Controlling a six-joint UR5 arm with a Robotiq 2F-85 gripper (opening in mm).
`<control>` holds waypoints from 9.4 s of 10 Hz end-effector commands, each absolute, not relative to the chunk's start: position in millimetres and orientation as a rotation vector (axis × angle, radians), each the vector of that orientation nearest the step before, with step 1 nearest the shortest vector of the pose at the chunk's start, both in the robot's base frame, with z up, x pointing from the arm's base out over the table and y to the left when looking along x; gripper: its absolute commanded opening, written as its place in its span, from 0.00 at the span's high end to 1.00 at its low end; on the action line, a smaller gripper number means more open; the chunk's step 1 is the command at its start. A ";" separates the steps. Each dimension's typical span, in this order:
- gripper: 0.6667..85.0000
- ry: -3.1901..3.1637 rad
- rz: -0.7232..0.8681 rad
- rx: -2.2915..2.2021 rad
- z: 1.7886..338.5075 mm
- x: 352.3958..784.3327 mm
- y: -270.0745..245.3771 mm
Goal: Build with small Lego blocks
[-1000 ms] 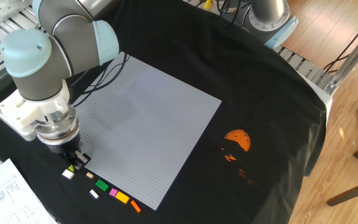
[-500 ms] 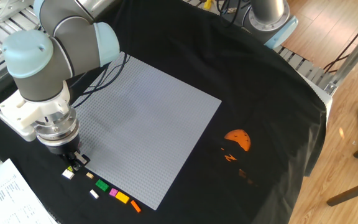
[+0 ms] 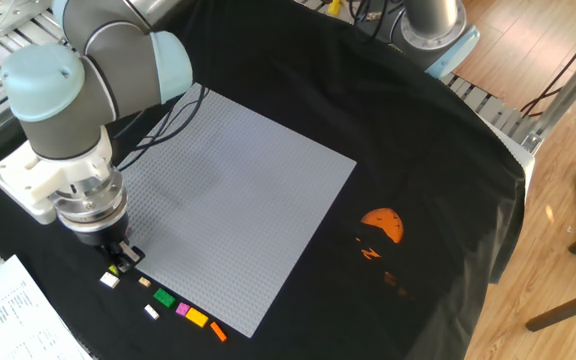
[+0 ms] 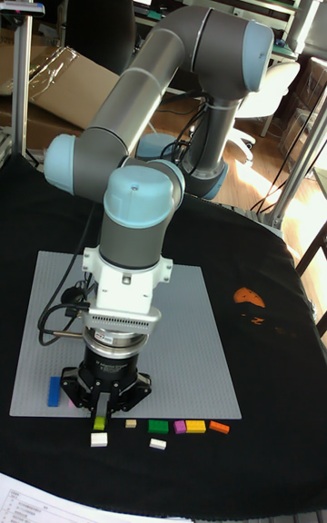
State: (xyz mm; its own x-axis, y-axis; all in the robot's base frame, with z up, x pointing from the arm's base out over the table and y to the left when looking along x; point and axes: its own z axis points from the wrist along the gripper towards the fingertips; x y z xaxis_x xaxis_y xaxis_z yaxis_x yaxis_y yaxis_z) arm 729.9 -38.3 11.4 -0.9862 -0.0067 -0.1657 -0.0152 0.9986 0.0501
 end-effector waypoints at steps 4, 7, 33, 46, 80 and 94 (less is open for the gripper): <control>0.86 2.962 0.095 -0.069 13.6 705.8 -47.3; 0.85 2.962 0.111 -0.118 13.9 694.3 -54.1; 0.78 2.996 0.117 -0.190 4.4 689.7 -48.1; 0.78 3.017 0.142 -0.224 1.3 683.0 -50.8; 0.98 3.021 0.091 -0.178 4.9 682.1 -57.4; 0.98 3.009 0.091 -0.147 1.4 686.6 -56.6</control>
